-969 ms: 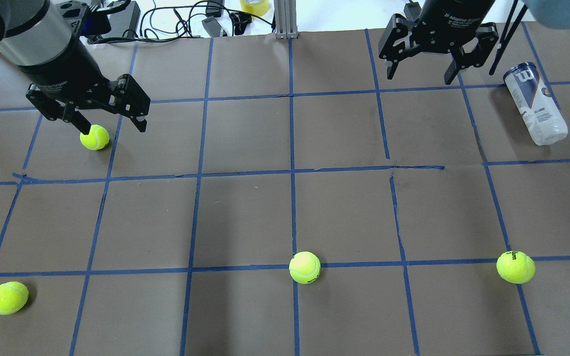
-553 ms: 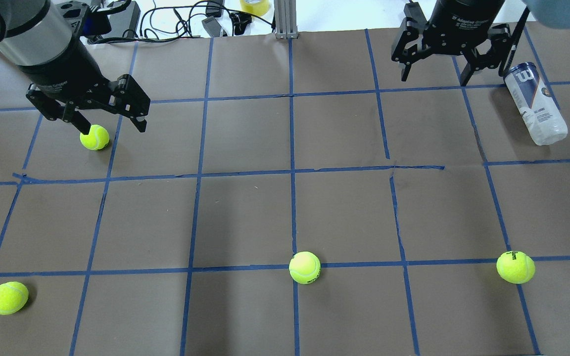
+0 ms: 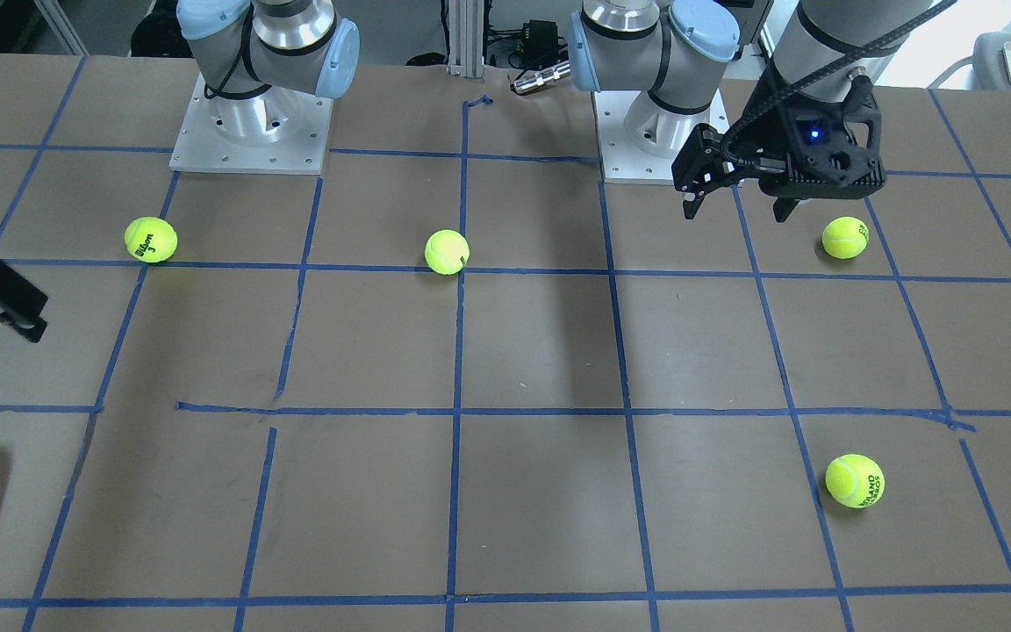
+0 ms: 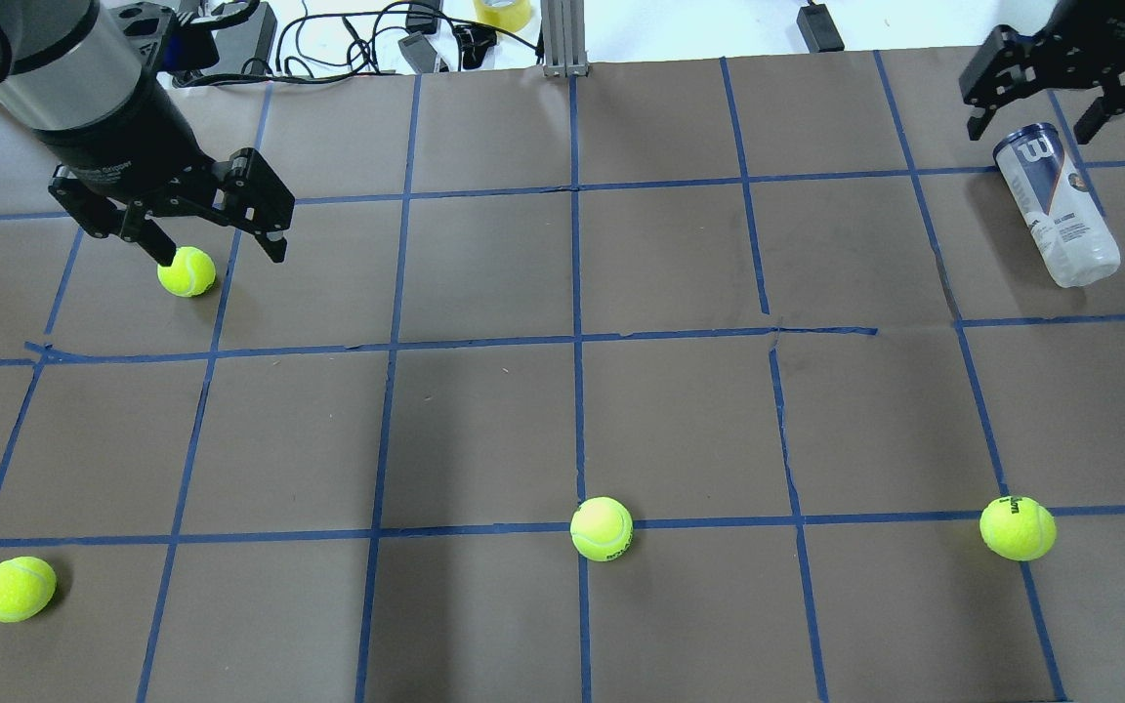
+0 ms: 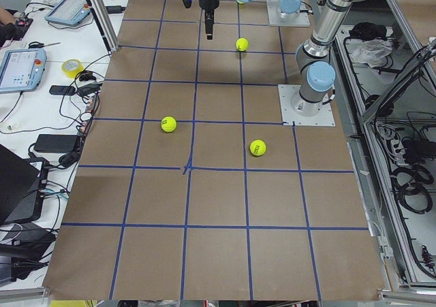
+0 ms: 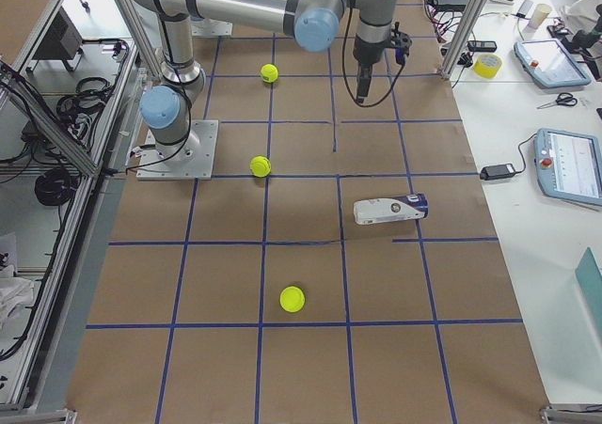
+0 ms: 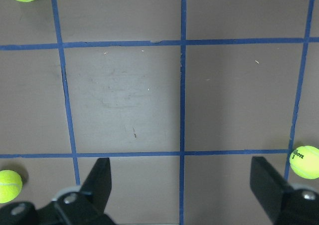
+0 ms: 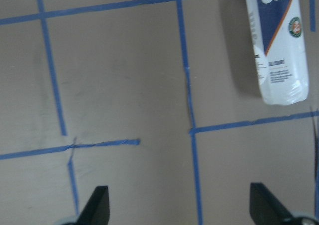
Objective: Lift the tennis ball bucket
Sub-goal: 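Lower the right gripper around the can and close on it, then lift the Wilson can off the table with the right gripper, then carry the can toward the left arm and tip it onto its side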
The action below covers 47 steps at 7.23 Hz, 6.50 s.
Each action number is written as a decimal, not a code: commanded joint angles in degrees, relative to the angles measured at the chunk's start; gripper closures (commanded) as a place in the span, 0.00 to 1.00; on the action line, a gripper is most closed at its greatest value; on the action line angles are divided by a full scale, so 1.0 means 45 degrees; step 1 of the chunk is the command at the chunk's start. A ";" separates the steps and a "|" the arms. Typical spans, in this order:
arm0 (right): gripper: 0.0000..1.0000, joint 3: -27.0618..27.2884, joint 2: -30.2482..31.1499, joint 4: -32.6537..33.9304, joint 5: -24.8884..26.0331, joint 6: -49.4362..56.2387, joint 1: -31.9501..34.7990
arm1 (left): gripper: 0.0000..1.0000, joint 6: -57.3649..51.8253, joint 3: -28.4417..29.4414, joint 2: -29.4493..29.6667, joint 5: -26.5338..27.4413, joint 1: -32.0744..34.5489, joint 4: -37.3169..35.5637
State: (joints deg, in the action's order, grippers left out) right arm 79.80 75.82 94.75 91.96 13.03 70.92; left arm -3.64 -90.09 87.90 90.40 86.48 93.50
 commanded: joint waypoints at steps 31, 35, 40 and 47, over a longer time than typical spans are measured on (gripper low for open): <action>0.21 -0.0644 -0.5990 0.5781 -0.1179 0.4742 -0.2791 | 0.00 -0.0128 0.0000 -0.0021 -0.0030 -0.0096 -0.0015; 0.21 -0.0645 -0.4566 0.5020 -0.1140 0.4761 -0.1118 | 0.00 -0.0148 0.0020 -0.0021 -0.0030 -0.0155 0.0004; 0.22 -0.0430 -0.3587 0.5174 -0.1238 0.5015 0.2514 | 0.00 -0.0148 0.0098 -0.0041 0.0380 -0.0699 0.0043; 0.23 -0.0410 -0.3626 0.6367 -0.1140 0.8002 0.6150 | 0.00 -0.1057 0.0234 -0.0002 0.0011 -0.2024 0.0082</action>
State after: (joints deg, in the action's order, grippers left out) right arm 77.93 59.40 122.89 86.84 46.92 95.66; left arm -5.40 -89.22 87.86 91.22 79.69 93.70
